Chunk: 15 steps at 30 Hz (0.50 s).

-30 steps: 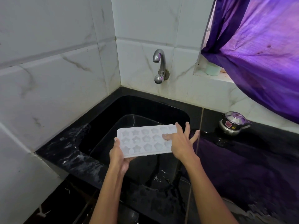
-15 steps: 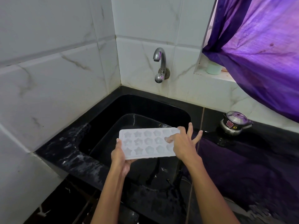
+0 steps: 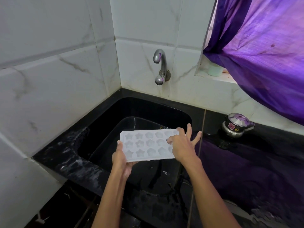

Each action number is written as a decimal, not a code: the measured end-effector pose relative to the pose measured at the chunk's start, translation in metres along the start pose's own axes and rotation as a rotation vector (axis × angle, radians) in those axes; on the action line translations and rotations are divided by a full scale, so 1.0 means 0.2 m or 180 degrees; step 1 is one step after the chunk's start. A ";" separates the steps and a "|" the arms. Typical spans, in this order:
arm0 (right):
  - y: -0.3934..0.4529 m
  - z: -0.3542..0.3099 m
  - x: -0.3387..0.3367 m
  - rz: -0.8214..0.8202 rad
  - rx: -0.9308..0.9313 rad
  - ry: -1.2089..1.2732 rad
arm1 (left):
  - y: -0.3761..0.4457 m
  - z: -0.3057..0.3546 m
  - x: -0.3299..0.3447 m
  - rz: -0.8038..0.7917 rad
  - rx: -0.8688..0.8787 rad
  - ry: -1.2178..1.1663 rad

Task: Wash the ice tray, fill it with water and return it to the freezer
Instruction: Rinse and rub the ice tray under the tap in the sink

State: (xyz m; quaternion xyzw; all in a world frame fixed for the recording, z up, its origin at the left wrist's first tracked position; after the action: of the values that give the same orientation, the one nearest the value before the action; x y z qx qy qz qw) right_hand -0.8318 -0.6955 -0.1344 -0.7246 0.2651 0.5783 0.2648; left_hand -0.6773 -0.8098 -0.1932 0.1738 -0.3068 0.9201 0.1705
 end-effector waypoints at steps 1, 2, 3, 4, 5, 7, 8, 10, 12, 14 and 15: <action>0.00 0.01 0.00 -0.0015 0.0015 0.0020 | 0.00 0.00 0.00 0.0003 0.0001 0.0002; 0.00 0.02 -0.01 -0.0038 0.0033 0.0050 | 0.00 0.00 0.00 0.0007 0.0003 0.0007; 0.00 0.03 -0.02 -0.0058 0.0050 0.0096 | 0.01 0.00 0.00 0.0009 0.0002 0.0008; 0.00 0.03 -0.04 -0.0066 0.0063 0.0134 | 0.01 0.00 0.00 0.0009 0.0001 0.0005; 0.00 0.04 -0.04 -0.0067 0.0072 0.0149 | 0.01 0.00 0.01 0.0001 0.0000 -0.0003; 0.00 0.03 -0.05 -0.0074 0.0061 0.0126 | 0.00 0.00 0.02 -0.0013 0.0013 -0.0023; 0.00 0.03 -0.04 -0.0080 0.0051 0.0110 | 0.00 0.00 0.03 -0.0009 0.0024 -0.0027; 0.00 0.03 -0.03 -0.0091 0.0044 0.0086 | 0.00 0.00 0.04 0.0002 0.0026 -0.0033; 0.00 0.04 -0.04 -0.0036 0.0056 0.0112 | 0.00 -0.01 0.04 -0.0005 0.0013 -0.0026; 0.01 0.04 -0.07 0.0083 0.0084 0.0187 | 0.00 -0.01 0.04 -0.0006 0.0024 -0.0010; 0.02 0.04 -0.07 0.0162 0.0076 0.0200 | 0.00 -0.01 0.04 -0.0005 0.0032 -0.0007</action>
State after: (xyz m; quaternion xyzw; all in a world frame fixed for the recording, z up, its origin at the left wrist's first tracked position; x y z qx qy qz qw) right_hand -0.8430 -0.6911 -0.1219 -0.7323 0.2985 0.5586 0.2502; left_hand -0.6845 -0.8065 -0.1902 0.1759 -0.3022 0.9213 0.1700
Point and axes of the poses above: each hand's wrist, its own y-axis towards the middle knuckle, its own x-axis out of the palm, z = x × y, the point moved 4 cm from there along y, towards the middle knuckle, and after that the axes turned 2 degrees about -z, right-handed, at the moved point
